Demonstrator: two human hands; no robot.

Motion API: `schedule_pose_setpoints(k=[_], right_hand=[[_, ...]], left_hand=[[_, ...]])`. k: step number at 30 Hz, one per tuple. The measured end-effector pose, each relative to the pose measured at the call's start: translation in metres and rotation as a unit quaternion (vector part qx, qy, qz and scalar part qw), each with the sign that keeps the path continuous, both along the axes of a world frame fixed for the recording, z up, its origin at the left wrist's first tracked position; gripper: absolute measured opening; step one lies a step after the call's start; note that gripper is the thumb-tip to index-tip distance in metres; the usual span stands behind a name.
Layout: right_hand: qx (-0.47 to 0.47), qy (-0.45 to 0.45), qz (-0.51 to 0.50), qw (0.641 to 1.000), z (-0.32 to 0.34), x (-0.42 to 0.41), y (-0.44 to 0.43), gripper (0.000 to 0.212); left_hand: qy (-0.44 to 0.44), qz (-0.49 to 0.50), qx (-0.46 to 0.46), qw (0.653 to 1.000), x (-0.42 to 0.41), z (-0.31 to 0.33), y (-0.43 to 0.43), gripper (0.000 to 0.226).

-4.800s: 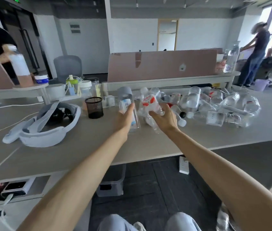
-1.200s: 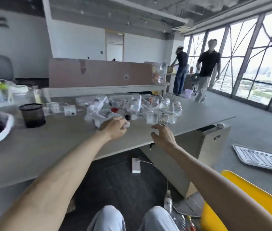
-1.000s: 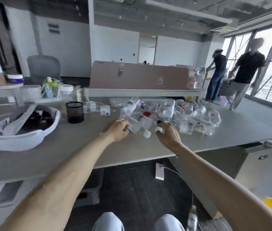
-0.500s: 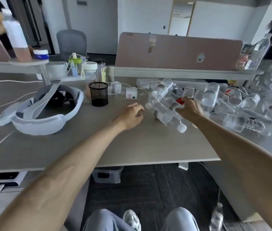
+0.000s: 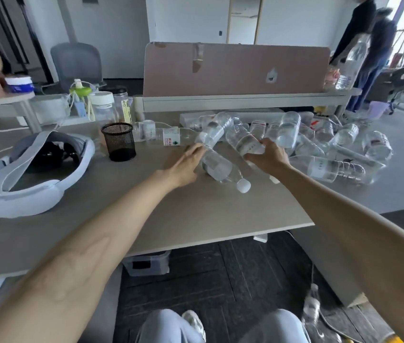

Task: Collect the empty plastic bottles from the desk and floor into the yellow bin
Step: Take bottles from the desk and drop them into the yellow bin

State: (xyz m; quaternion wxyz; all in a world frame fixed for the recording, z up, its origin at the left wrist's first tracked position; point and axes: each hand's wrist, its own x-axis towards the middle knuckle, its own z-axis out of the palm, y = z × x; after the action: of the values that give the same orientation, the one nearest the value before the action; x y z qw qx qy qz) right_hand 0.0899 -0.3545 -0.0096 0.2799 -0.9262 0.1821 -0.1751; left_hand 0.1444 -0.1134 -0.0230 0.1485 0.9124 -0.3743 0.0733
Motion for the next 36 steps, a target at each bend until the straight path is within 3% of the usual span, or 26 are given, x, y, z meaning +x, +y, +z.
schedule_pose_setpoints(k=[6, 9, 11, 17, 22, 28, 32, 36], right_hand=[[0.029, -0.031, -0.01, 0.999, 0.007, -0.04, -0.017, 0.071], [0.031, -0.037, -0.007, 0.999, 0.006, -0.06, -0.028, 0.072], [0.034, -0.033, -0.006, 0.999, 0.006, -0.074, -0.037, 0.072], [0.021, -0.029, -0.034, 0.999, 0.013, -0.114, -0.059, 0.071], [0.03, -0.036, -0.056, 0.997, 0.015, -0.138, -0.067, 0.069], [0.075, -0.047, -0.103, 0.991, 0.016, -0.158, -0.079, 0.073], [0.119, -0.079, -0.137, 0.98, 0.016, -0.181, -0.093, 0.067], [0.118, -0.095, -0.176, 0.973, 0.018, -0.214, -0.113, 0.066]], left_hand=[[-0.037, 0.012, 0.117, 0.992, 0.006, 0.008, -0.039, 0.087], [-0.087, -0.016, 0.208, 0.974, 0.002, 0.009, -0.052, 0.081], [-0.1, -0.012, 0.213, 0.972, -0.001, 0.009, -0.06, 0.075], [-0.083, 0.02, 0.175, 0.981, -0.019, 0.015, -0.07, 0.046], [-0.022, 0.043, 0.068, 0.997, -0.042, 0.03, -0.087, 0.046], [0.025, 0.068, -0.013, 0.997, -0.073, 0.047, -0.124, 0.073], [0.167, 0.029, -0.119, 0.978, -0.104, 0.047, -0.162, 0.115], [0.207, 0.024, -0.124, 0.97, -0.139, 0.048, -0.201, 0.097]])
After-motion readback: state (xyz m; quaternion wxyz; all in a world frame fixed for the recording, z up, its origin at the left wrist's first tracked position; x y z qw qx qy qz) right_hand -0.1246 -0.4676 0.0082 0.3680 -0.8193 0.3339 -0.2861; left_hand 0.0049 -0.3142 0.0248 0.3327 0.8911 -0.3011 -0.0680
